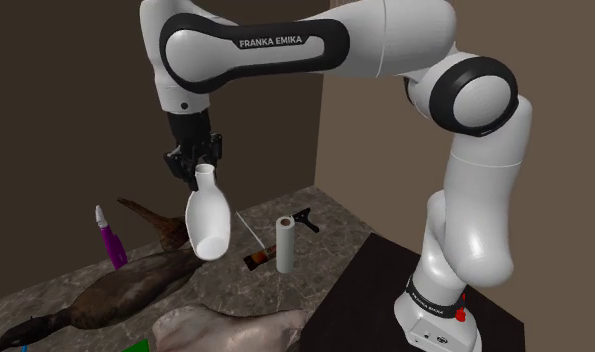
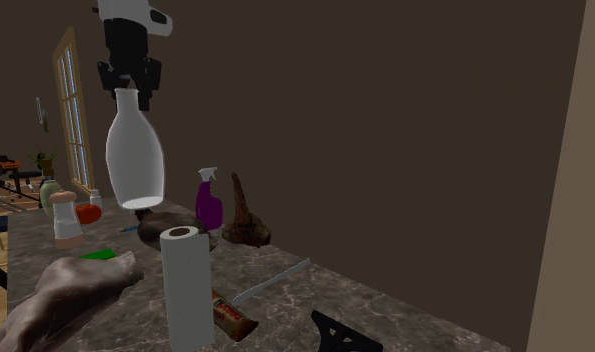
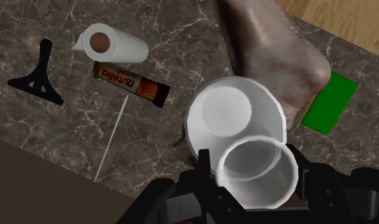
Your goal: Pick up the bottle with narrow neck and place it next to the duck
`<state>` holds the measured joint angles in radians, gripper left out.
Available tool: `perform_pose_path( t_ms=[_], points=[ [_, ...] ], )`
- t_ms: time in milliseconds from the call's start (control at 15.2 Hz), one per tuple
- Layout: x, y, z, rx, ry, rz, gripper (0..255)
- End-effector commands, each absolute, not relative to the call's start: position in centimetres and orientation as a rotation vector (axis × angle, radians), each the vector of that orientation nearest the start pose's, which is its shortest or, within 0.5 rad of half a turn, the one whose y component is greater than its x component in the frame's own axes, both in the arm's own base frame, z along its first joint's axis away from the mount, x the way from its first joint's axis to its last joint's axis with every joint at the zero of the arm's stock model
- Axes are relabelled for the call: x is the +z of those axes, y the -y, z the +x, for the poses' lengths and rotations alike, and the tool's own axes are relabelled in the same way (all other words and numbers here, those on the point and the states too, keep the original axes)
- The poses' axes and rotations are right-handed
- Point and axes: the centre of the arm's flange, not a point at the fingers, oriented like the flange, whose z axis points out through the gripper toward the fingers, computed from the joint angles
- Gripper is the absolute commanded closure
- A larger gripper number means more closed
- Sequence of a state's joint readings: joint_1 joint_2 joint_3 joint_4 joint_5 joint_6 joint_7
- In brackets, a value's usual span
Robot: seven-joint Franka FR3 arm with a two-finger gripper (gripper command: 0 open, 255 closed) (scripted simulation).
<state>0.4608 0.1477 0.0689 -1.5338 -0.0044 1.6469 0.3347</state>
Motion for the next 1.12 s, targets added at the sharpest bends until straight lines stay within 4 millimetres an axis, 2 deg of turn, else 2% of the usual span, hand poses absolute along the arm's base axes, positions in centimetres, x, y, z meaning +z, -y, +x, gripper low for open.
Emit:
perform_pose_path(
  t_ms=[0,1056],
  points=[
    [55.2,-30.2,52.2,0.051,0.307,-3.135,255],
    [46.8,-30.2,52.2,0.051,0.307,-3.135,255]
  ],
)
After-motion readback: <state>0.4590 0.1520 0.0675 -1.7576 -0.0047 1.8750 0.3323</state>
